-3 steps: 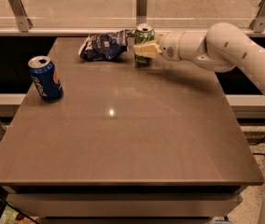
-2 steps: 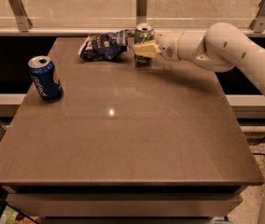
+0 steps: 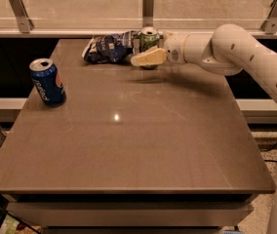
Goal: Move green can near blue chip bag
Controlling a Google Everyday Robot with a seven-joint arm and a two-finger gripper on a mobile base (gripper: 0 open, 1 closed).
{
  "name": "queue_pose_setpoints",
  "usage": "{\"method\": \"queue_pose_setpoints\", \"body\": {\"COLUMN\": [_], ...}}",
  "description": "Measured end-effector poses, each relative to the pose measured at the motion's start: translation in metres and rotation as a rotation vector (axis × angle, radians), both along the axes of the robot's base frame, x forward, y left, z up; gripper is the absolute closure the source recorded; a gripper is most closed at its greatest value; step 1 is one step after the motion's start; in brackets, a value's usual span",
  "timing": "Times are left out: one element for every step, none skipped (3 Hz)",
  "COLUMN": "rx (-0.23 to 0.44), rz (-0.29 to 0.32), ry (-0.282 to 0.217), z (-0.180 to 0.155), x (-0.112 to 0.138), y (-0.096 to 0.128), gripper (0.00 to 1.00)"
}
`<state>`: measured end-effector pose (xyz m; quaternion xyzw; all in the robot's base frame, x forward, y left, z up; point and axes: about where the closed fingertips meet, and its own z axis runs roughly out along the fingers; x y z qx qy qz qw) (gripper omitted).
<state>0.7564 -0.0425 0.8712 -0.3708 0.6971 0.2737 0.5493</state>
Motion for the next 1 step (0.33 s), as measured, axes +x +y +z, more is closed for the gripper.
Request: {"method": "queue_pose_setpoints", "body": {"rx": [0.0], "rz": [0.0], "ry": [0.0], "z": [0.0], "x": [0.0], "y": [0.0001], "gripper": [0.0]}}
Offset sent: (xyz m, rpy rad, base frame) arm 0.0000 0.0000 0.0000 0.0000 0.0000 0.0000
